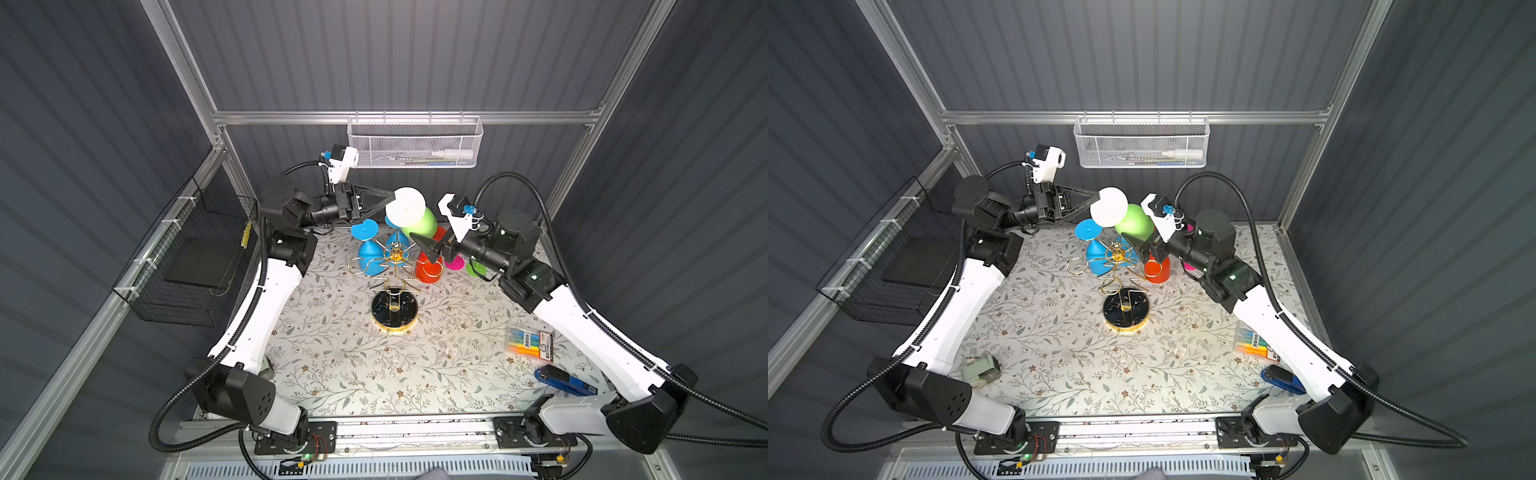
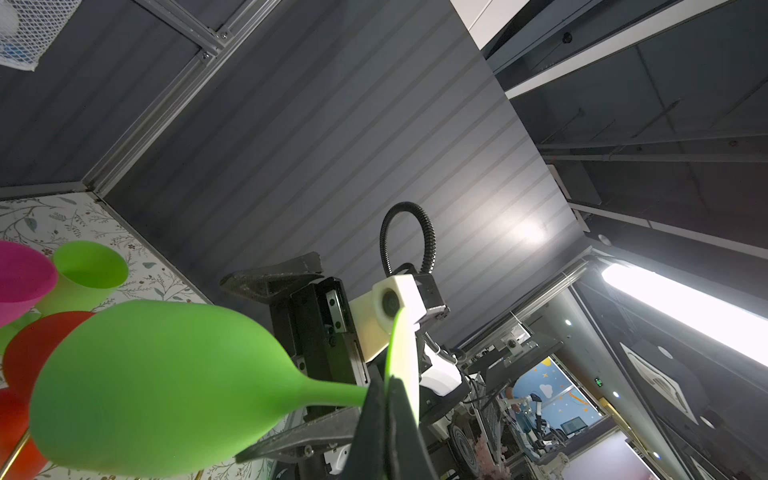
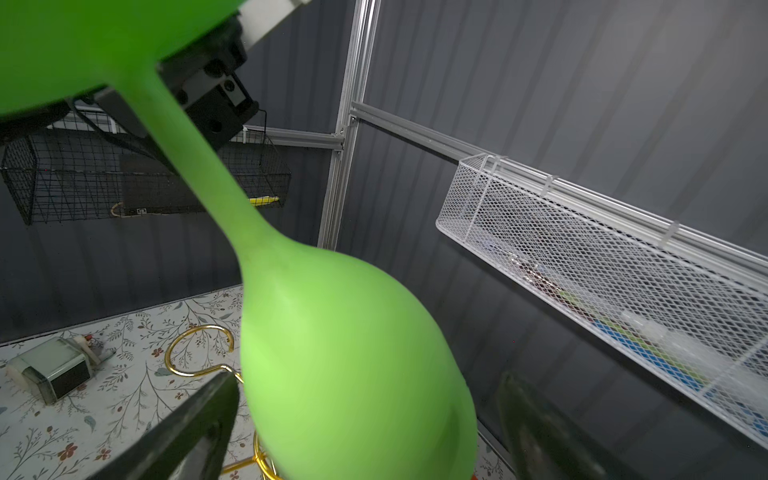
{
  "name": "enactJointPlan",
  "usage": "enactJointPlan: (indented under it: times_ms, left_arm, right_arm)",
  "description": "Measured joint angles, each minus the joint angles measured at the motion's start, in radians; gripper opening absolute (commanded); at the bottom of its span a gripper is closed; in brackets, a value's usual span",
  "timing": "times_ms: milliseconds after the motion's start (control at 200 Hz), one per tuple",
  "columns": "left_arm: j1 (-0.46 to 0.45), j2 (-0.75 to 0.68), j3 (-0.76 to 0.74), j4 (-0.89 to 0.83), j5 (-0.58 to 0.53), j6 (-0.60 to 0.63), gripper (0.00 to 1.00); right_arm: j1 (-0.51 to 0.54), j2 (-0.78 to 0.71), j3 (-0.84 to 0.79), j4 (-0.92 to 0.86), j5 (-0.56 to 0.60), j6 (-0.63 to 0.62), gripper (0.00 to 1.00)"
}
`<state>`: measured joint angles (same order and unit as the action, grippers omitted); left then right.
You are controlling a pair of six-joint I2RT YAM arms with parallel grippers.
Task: Take the wine glass off the wine glass rack
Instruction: 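Raise the held glass toward the right gripper above the rack, then grasp the lime green glass with the right gripper beside the left gripper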
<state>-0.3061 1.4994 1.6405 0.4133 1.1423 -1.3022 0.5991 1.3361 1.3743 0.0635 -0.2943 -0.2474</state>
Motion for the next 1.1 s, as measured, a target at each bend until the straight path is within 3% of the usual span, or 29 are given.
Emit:
enactJointPlan:
  times_ms: [580, 1101]
  left_arm:
    - [-0.009, 0.016, -0.011, 0.134, 0.0, -0.106, 0.0]
    - [-0.009, 0.031, -0.016, 0.183, -0.01, -0.17, 0.0]
  right_arm:
    - [0.007, 0.062, 0.034, 0.026, -0.014, 0.02, 0.93]
    - [0.038, 0.059, 0.034, 0.017, 0.027, -0.019, 0.76]
